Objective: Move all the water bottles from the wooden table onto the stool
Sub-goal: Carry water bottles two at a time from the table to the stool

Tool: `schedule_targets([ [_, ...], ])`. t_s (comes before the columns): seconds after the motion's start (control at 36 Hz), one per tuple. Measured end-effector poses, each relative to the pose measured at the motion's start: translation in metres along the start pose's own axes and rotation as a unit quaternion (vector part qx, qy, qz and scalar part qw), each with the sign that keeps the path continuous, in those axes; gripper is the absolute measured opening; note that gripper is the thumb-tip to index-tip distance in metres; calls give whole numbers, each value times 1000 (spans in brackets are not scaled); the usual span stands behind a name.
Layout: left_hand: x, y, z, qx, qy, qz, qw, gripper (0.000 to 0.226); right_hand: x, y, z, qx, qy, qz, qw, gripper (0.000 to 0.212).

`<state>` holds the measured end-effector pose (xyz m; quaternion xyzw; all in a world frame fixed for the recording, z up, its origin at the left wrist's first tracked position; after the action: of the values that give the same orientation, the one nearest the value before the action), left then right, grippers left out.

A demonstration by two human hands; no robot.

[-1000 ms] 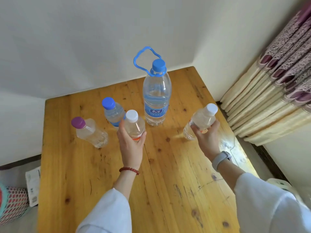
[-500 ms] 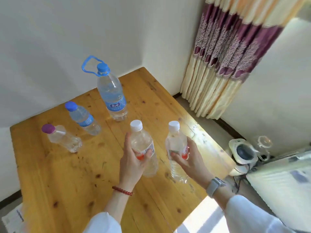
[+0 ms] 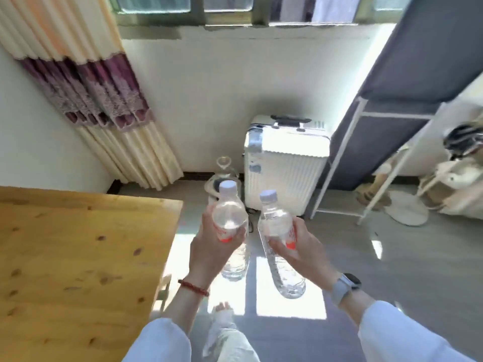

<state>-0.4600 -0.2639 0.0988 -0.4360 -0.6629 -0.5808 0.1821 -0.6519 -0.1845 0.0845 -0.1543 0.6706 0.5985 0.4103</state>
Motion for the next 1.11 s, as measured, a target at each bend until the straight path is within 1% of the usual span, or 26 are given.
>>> schedule_targets([
  [0.11, 81, -88, 0, -100, -96, 33, 990, 77, 72, 84, 33, 64, -107, -18, 992, 76],
  [0.19, 136, -157, 4, -188, -153, 56, 968, 77, 122, 140, 63, 148, -166, -6, 975, 81],
  [0.25, 172, -204, 8, -241, -188, 66, 950, 75, 154, 175, 82, 203, -212, -13, 956, 83],
  [0.33, 226, -272, 13, -299, -235, 82, 921, 75, 203, 220, 109, 261, -278, -25, 924, 83],
  [0.39, 263, -319, 18, -335, -252, 96, 903, 74, 237, 250, 124, 299, -320, -27, 899, 78],
  [0.47, 316, -383, 24, -368, -289, 109, 877, 74, 284, 295, 139, 332, -372, -17, 866, 68],
  [0.56, 368, -450, 29, -408, -322, 115, 847, 78, 328, 343, 151, 371, -407, -18, 835, 66],
  [0.64, 424, -514, 34, -446, -344, 120, 817, 78, 366, 390, 160, 401, -432, -42, 807, 63],
  [0.81, 541, -624, 59, -489, -402, 154, 759, 74, 435, 479, 189, 466, -466, -70, 749, 56],
  [0.92, 613, -691, 97, -533, -432, 154, 711, 75, 480, 528, 223, 504, -486, -66, 711, 55],
  [1.0, 661, -740, 133, -558, -442, 161, 683, 75, 520, 563, 254, 526, -501, -64, 684, 58],
  [1.11, 730, -805, 190, -579, -464, 179, 646, 84, 583, 618, 301, 549, -511, -53, 659, 63],
])
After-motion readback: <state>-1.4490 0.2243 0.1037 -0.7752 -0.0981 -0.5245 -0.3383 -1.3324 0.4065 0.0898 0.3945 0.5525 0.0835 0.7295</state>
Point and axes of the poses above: each hand's wrist, its own z-axis away from the middle knuckle, its own y-axis out of the back of the hand, x = y × z, the point moved 3 cm from there along -z, towards the middle knuckle, and after that the axes turned 4 degrees about -y, right-handed, at the moved point
